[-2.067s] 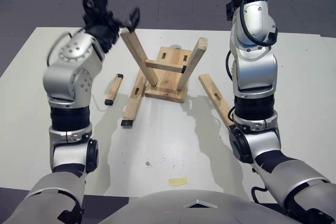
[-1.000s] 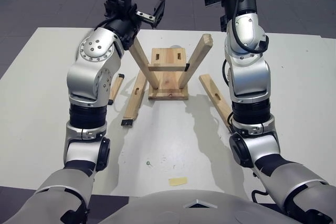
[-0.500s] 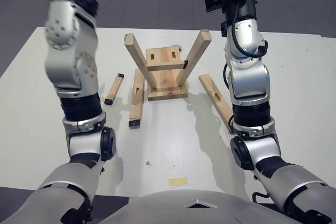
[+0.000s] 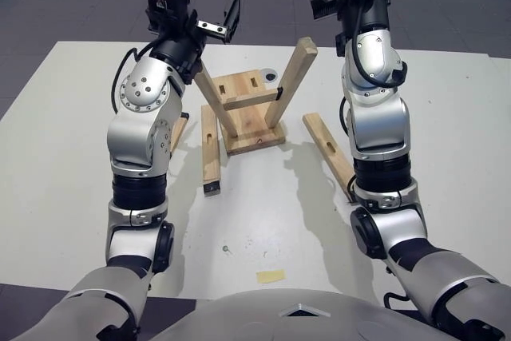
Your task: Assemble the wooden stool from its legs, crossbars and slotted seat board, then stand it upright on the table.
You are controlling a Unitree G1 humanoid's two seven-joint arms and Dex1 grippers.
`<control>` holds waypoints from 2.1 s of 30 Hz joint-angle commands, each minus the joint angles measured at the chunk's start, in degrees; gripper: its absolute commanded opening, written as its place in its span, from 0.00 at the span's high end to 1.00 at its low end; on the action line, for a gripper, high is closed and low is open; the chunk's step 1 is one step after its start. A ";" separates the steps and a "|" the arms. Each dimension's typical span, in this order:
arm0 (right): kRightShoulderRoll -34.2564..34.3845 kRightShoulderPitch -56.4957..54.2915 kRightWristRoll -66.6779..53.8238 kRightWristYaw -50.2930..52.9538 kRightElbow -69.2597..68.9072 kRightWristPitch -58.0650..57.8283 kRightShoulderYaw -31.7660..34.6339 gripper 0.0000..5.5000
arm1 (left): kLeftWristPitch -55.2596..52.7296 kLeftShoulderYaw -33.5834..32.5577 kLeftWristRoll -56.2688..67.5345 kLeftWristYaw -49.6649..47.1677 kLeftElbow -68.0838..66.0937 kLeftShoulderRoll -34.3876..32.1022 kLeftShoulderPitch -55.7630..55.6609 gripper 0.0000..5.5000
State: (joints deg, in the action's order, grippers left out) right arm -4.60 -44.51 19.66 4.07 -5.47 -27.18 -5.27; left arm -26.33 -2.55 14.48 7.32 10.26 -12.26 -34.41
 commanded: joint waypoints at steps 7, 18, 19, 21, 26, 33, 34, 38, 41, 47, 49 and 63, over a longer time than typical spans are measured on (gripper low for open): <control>4.61 -8.66 -19.59 0.29 -5.05 1.83 15.78 0.02 | 7.85 -14.56 2.20 -11.02 6.38 2.37 -2.73 0.02; 8.78 8.42 -26.09 -7.03 -2.56 -20.05 4.57 0.02 | 5.94 -19.60 2.88 -12.83 4.22 0.11 0.00 0.02; 8.79 8.42 -26.18 -6.98 -2.58 -19.65 4.80 0.02 | 5.94 -19.57 2.97 -12.77 4.02 0.17 0.19 0.02; 9.00 6.69 -27.22 -7.09 -2.59 -16.35 6.35 0.02 | 6.20 -19.60 3.35 -12.82 3.63 0.42 0.53 0.02; 8.28 3.22 -31.99 -9.27 -4.99 -10.21 10.20 0.02 | 7.37 -19.01 2.94 -12.97 3.25 0.61 1.64 0.02; 1.60 4.53 -55.12 -25.52 -21.08 -19.86 12.85 0.02 | 7.92 -19.63 3.03 -13.32 3.65 0.19 2.41 0.02; -0.06 5.08 -58.12 -27.35 -22.72 -22.15 12.50 0.02 | 7.99 -19.63 3.03 -13.39 3.77 0.21 2.55 0.02; -4.77 7.69 -55.85 -30.11 -23.95 -22.93 3.96 0.02 | 8.12 -19.60 3.07 -13.76 4.34 0.60 3.34 0.02; -5.52 8.94 -51.17 -29.88 -22.19 -20.44 -3.19 0.02 | 8.20 -19.11 3.00 -14.13 4.73 1.29 4.03 0.02; -3.04 9.38 -42.77 -27.91 -15.34 -15.37 -12.77 0.02 | 8.53 -18.24 2.75 -14.83 4.83 2.67 5.26 0.02; -2.13 9.45 -40.64 -27.05 -12.80 -13.91 -13.94 0.02 | 8.50 -17.94 2.77 -15.04 4.75 3.31 5.60 0.02; 4.53 10.73 -35.44 -23.62 -1.91 -10.34 -13.63 0.32 | 8.03 -16.30 2.40 -15.64 4.80 4.98 6.77 0.02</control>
State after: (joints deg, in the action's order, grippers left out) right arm -0.58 -34.46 -15.94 -19.44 -7.77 -37.63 -18.80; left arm -17.99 -19.10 17.08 -8.06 14.56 -7.44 -28.42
